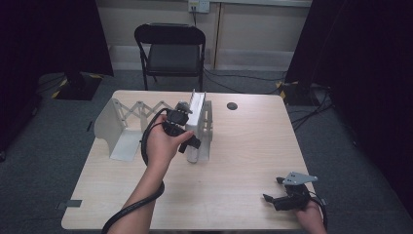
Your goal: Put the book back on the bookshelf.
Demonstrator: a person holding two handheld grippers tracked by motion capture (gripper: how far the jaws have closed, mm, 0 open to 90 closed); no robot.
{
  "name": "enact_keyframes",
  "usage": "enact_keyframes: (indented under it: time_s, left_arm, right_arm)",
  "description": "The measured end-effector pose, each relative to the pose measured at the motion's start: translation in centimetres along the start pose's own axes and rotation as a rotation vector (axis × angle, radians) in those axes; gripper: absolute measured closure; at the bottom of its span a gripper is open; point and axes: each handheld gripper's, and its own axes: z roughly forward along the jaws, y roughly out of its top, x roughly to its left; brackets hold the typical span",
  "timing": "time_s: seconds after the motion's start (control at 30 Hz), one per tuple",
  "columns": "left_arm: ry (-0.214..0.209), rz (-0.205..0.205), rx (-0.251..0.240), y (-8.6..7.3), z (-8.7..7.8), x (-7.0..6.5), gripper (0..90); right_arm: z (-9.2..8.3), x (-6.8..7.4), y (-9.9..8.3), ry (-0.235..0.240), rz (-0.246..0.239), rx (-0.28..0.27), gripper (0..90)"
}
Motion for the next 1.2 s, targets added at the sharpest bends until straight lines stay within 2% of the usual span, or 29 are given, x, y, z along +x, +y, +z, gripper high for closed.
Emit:
enact_keyframes:
  time_s: [0.03,0.37,0.67,1.2]
  left_arm:
    - [-0.003,0.02,-0.005,-0.2,0.0,0.0,22.9]
    - [-0.038,0.03,-0.009,-1.1,-0.2,0.6,19.9]
    - [-0.045,0.061,-0.003,-1.8,-0.5,0.8,19.9]
    - [-0.054,0.066,-0.002,-3.3,-0.2,1.7,19.4]
  right_arm:
    - [0.0,0.0,0.0,0.0,0.0,0.0,12.6]
    - [0.0,0.0,0.0,0.0,0.0,0.0,12.6]
    - [0.0,0.0,0.0,0.0,0.0,0.0,12.6]
    - [0.0,0.0,0.0,0.0,-0.001,0.0,12.6]
